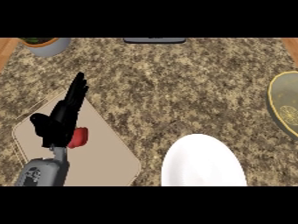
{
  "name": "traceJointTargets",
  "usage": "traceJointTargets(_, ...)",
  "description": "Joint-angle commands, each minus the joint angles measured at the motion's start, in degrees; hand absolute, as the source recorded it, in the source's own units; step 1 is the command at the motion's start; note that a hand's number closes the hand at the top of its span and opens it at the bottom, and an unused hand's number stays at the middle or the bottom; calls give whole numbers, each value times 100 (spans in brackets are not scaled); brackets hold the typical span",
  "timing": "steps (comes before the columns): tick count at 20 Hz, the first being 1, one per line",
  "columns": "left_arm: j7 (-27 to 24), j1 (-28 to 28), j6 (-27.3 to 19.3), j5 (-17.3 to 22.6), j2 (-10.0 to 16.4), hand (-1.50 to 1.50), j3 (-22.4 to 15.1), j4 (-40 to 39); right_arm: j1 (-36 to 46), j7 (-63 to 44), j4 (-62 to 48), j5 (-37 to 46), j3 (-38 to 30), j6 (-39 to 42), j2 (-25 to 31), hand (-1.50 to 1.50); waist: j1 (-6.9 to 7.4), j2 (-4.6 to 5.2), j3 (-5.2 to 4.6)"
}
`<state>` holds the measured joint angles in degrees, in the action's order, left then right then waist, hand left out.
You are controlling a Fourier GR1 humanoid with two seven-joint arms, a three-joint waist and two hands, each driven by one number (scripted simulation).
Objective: Pick the sweet potato from the plate and place it in the bowl
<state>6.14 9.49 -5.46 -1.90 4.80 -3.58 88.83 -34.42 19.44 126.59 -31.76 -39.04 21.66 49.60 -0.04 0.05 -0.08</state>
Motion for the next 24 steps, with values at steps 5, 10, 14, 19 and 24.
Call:
traceJointTargets(5,37,88,127,95,-27,0,28,4,1440,-751,-991,1260,721,-735,577,150,183,44,11)
traceJointTargets(10,38,92,44,-22,-115,0,-53,3,2128,-513,-1516,2598,1603,-1213,600,150,154,32,13)
traceJointTargets(14,-54,-158,149,-47,-32,0,-78,16,3084,103,-3258,3067,2083,-1223,741,150,213,37,15)
traceJointTargets(19,-297,-64,356,96,-16,0,-17,-180,4252,549,-4743,4042,2985,-1832,226,150,266,55,15)
traceJointTargets(24,-321,-117,312,95,-41,0,61,-239,5143,1203,-6491,4667,3287,-1988,-154,150,215,49,16)
